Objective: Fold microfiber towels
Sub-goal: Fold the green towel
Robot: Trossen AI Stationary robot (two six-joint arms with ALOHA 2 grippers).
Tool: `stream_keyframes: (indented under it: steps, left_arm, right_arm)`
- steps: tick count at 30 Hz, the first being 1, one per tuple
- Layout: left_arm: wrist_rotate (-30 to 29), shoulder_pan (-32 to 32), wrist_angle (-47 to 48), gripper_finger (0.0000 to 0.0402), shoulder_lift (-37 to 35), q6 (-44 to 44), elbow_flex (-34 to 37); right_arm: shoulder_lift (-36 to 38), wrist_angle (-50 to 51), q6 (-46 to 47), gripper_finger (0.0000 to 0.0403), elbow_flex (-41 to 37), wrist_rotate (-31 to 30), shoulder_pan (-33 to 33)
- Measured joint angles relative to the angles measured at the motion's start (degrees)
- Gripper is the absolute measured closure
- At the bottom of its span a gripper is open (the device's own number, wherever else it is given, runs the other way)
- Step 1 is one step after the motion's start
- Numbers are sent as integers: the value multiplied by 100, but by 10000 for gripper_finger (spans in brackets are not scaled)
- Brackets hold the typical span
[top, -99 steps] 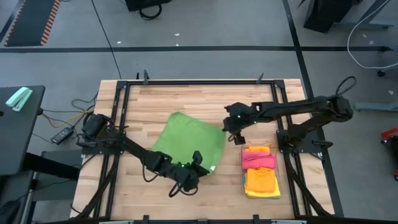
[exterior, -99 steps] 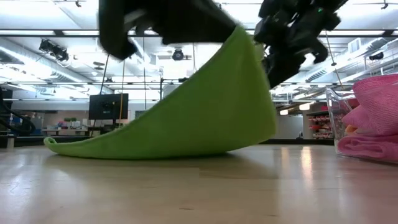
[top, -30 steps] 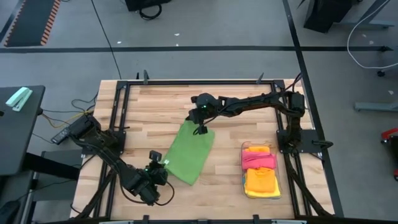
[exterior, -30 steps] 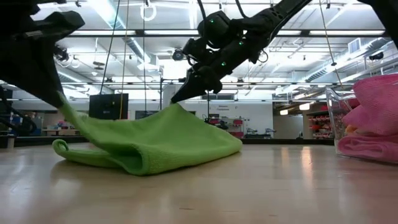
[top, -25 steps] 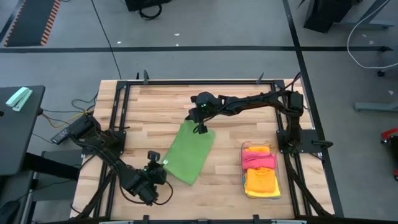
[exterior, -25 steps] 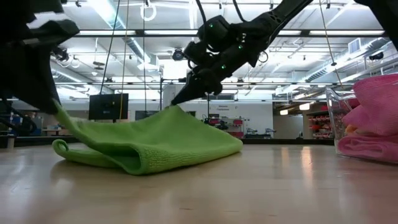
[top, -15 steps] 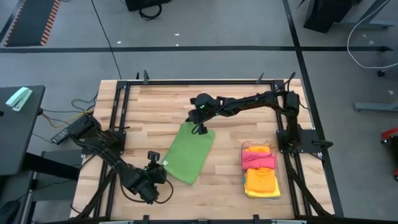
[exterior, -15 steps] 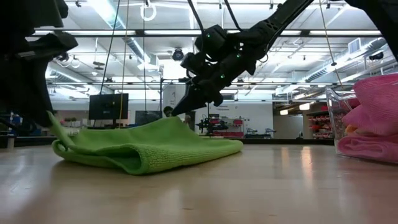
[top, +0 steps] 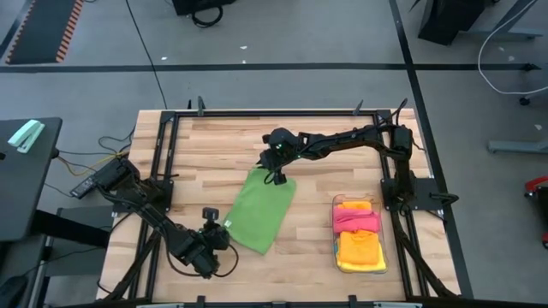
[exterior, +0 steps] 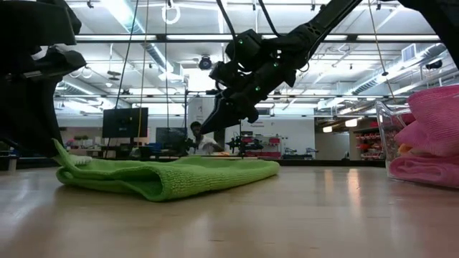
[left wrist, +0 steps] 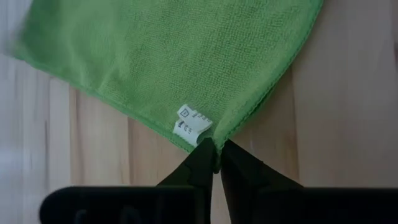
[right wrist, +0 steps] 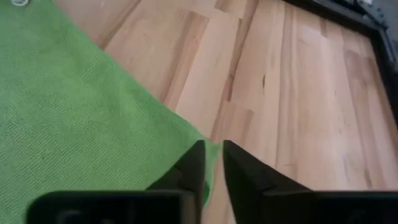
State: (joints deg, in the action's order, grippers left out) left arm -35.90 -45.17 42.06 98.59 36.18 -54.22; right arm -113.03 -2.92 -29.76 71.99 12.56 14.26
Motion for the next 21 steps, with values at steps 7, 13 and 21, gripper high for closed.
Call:
stream_keyframes:
  steps: [7, 13, 21]
  left_arm:
    - [12, 0, 26, 344, 2, 241, -112]
    - [13, -37, 627, 322, 2, 216, -735]
    - [20, -33, 1023, 321, 0, 219, -927]
  right_arm:
    - [53, 425, 393, 261, -4, -109, 1]
    - [112, 1094, 1109, 232, -10, 417, -172]
    - [-34, 440, 2322, 232, -297, -222, -1132]
